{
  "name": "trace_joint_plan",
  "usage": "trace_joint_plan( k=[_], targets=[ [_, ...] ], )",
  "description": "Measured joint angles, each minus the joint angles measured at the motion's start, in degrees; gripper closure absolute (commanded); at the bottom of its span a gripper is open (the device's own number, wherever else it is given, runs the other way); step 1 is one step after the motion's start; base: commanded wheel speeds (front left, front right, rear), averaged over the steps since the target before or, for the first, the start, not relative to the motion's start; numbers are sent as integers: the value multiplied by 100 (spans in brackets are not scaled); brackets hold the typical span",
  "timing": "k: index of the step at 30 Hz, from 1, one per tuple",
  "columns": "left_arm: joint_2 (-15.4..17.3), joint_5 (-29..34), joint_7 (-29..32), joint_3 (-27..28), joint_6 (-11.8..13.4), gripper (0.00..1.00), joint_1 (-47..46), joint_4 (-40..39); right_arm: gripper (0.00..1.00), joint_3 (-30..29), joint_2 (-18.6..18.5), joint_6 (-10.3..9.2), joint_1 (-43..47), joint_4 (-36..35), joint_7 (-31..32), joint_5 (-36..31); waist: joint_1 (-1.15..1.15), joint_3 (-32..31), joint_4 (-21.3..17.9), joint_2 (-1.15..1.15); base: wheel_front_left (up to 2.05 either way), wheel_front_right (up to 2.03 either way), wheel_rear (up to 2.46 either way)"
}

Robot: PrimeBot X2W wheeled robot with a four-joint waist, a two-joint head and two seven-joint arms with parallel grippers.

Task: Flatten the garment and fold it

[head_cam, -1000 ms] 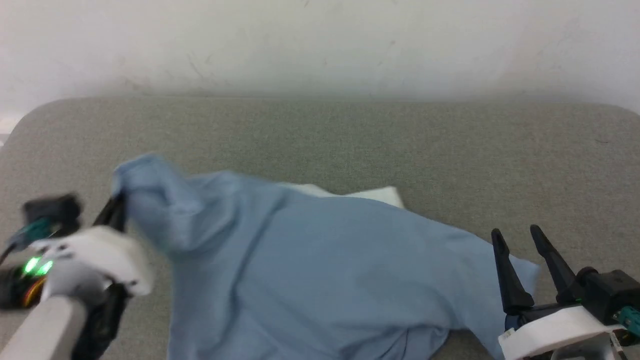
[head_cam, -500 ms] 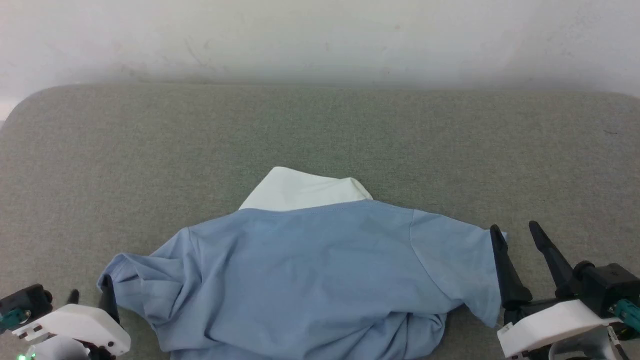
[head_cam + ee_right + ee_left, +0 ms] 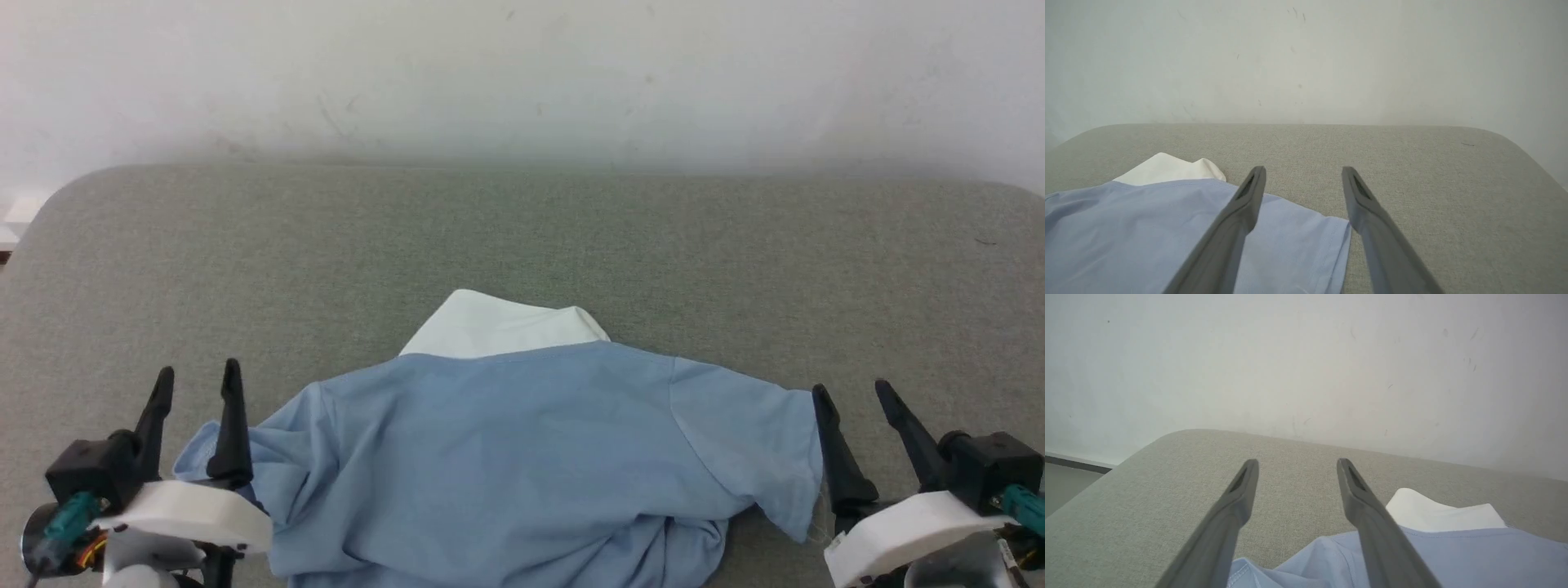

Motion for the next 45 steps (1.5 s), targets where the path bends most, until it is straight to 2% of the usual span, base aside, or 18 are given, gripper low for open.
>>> trace_joint_plan(
  k=[5,11,14,22,26,27,28,29,30,35,38,42,45],
  targets=[
    [-200,471,-1,9,-70,0,277,-444,0,-266,4,0,-40,523,573,27,0,-14,84,0,0,0,0],
    [-421,667,-5,-21,-207,0,357,-581,0,-649,-18,-1,-704,1596,1829,155,1,92,216,0,0,0,0],
    [-504,710,-5,-22,-271,0,346,-580,0,-602,-116,-1,-1244,2085,2436,178,0,184,283,0,0,0,0],
    [-727,810,-5,-3,-445,0,149,-559,0,-587,-432,0,-2286,3229,3289,271,1,457,491,0,0,0,0],
    [-799,858,-5,38,-522,0,142,-501,0,-425,-572,-10,-2608,3560,3825,458,0,550,583,0,0,0,0],
    [-812,864,-5,52,-528,0,142,-486,16,-372,-615,-20,-2642,3578,3958,537,0,561,601,0,0,0,0],
    [-823,878,-5,73,-538,0,142,-478,60,-328,-653,-26,-2663,3583,4078,624,0,569,612,0,0,0,0],
    [-826,895,-5,97,-557,0,142,-464,89,-285,-682,-31,-2681,3579,4169,716,0,573,615,0,0,0,0],
    [-826,912,-5,131,-565,0,142,-448,100,-237,-705,-41,-2685,3566,4220,778,0,571,610,0,0,0,0],
    [-810,912,-4,174,-673,0,141,-250,100,36,-725,-41,-2620,3461,4245,1034,1,498,548,0,0,0,0],
    [-746,768,159,235,-733,0,81,-131,100,14,-772,-33,-2454,3255,3845,1054,1,421,503,0,0,0,0],
    [-478,501,749,359,-859,0,-220,29,100,-214,-826,-15,-2245,2811,3502,989,1,332,443,0,0,0,0],
    [-202,211,1491,398,-1027,0,-526,302,100,-301,-838,-1,-2140,2402,3476,939,1,313,366,0,0,0,0]
  ],
)
